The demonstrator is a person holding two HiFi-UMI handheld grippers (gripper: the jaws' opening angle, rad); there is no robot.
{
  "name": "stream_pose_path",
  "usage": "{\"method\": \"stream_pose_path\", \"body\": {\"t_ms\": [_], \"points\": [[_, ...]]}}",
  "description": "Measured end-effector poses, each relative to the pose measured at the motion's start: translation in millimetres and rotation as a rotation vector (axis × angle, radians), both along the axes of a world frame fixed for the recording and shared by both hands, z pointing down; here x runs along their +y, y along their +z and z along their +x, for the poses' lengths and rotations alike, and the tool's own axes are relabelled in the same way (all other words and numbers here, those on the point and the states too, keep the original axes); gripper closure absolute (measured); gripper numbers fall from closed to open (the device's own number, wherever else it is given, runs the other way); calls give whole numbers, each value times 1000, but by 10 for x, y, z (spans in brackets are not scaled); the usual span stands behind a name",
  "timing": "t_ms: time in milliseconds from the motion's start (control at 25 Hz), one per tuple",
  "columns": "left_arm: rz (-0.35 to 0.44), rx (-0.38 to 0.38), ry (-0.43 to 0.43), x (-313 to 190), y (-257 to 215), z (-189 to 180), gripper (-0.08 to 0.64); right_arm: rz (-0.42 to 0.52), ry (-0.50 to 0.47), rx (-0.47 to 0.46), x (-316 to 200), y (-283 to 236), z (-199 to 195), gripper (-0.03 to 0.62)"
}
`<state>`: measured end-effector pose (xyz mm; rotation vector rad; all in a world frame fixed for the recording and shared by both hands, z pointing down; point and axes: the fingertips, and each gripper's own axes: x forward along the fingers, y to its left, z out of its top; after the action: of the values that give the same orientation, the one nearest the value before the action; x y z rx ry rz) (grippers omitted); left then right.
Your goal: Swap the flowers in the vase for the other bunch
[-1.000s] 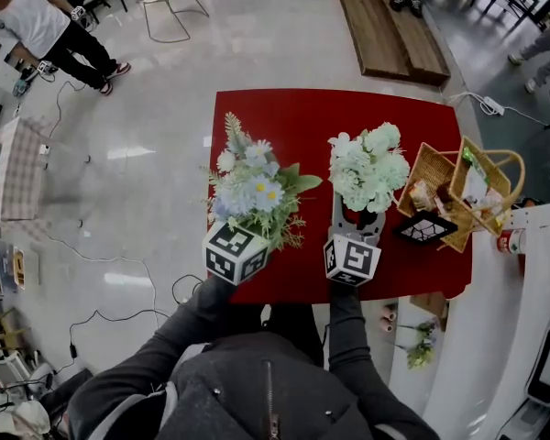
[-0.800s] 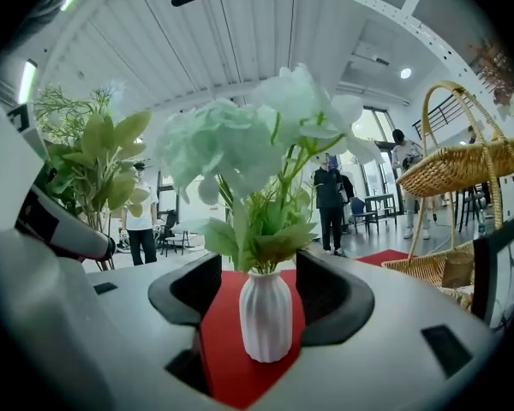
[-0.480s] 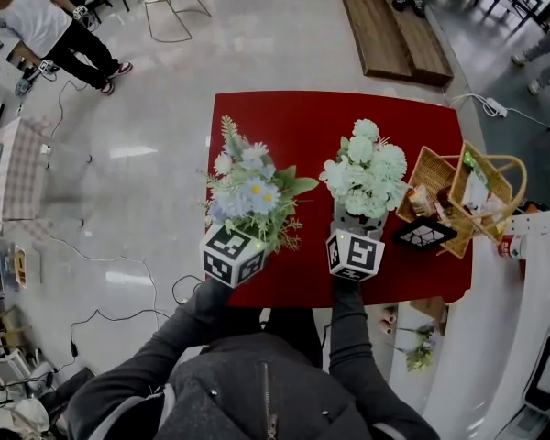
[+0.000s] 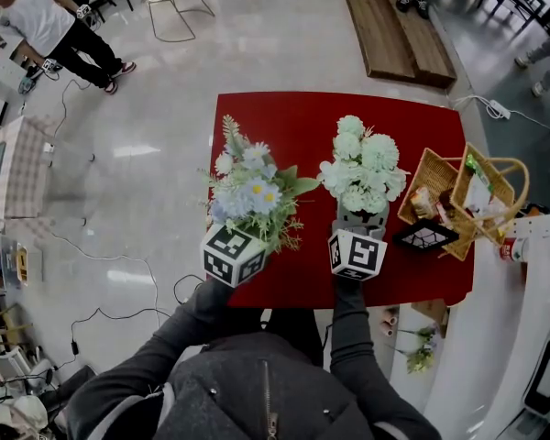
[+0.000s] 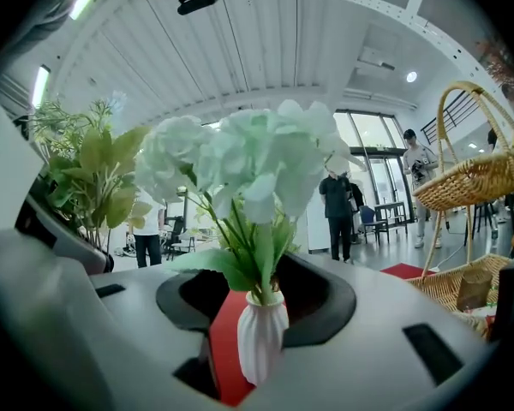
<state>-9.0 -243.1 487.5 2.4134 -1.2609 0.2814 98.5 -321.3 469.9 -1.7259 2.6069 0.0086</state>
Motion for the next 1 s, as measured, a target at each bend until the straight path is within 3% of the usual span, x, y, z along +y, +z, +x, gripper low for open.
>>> {"method": "stream_pose_path", "body": {"t_ms": [280, 1000], "points": [[-2, 6, 6, 4, -7, 22, 528, -6, -7, 21, 37, -13, -13, 489], [12, 16, 11, 26, -38, 30, 528, -13, -19, 40, 60, -44, 9, 528]]}}
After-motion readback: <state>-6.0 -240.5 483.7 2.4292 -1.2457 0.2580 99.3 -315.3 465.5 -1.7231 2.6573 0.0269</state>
